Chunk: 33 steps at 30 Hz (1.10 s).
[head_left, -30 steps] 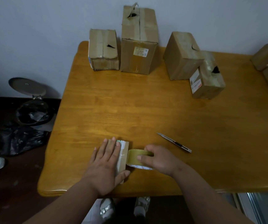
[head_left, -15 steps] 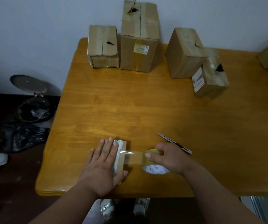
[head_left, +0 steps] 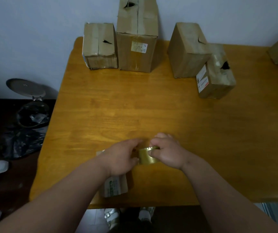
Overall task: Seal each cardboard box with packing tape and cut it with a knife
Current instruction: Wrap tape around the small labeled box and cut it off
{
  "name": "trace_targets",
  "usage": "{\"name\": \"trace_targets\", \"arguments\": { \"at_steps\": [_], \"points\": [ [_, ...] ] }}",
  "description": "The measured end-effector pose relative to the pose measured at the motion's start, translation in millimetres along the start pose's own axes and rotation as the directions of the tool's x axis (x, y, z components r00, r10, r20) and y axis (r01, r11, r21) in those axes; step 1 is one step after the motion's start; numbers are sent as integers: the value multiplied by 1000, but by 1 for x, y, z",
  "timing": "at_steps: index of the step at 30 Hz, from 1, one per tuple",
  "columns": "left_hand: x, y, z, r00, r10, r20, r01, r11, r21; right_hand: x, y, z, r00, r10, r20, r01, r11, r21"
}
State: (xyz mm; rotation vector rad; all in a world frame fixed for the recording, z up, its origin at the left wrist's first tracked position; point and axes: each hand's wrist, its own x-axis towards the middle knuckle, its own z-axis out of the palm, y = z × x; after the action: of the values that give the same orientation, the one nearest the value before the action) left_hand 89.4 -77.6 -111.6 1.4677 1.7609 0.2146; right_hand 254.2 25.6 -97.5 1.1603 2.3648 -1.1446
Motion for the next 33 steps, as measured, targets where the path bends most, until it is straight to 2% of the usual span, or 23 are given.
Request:
{"name": "trace_targets", "arguments": {
  "at_steps": [3,7,8,10,12,14,16,18,20,23,26,29,31,33],
  "points": [
    [16,7,-7,990,-34,134,35,999,-3,3,7,-2,999,-18,-37,18,1000,-9],
    [21,6,-6,975,-82,207,81,997,12,8,9,-1,998,-44,-33,44,999,-12],
    [19,4,-3,972,-104,209,113,993,-36,9,8,-1,998,-54,-27,54,998,-11],
    [15,1,5,969,-135,207,183,955,-235,9,12,1,996,-83,-22,84,996,36],
    [10,-4,11,976,-138,168,195,899,-392,8,20,0,993,-87,-79,98,983,155],
    [6,-8,18,982,-142,126,187,847,-498,8,32,-1,982,-1,-190,53,961,270],
    [4,-8,24,980,-165,112,198,747,-634,6,46,0,964,120,-235,-57,964,258],
    [4,-5,30,974,-205,92,202,623,-756,0,55,6,974,176,-145,-150,973,174],
    [7,-1,34,966,-252,54,180,509,-842,-6,61,16,986,164,-21,-160,979,129],
    [9,6,39,946,-325,18,141,360,-922,-14,63,26,984,164,64,-174,965,199],
    [8,8,42,932,-361,2,118,299,-947,-16,66,20,974,194,112,-217,944,247],
    [6,10,41,934,-357,-10,104,299,-949,-14,70,10,963,205,176,-236,955,179],
    [5,11,40,939,-343,-10,104,315,-943,-11,72,4,976,198,91,-209,970,128],
    [6,10,39,945,-328,1,111,315,-942,-5,74,1,969,203,-143,-198,979,46]
  ]
}}
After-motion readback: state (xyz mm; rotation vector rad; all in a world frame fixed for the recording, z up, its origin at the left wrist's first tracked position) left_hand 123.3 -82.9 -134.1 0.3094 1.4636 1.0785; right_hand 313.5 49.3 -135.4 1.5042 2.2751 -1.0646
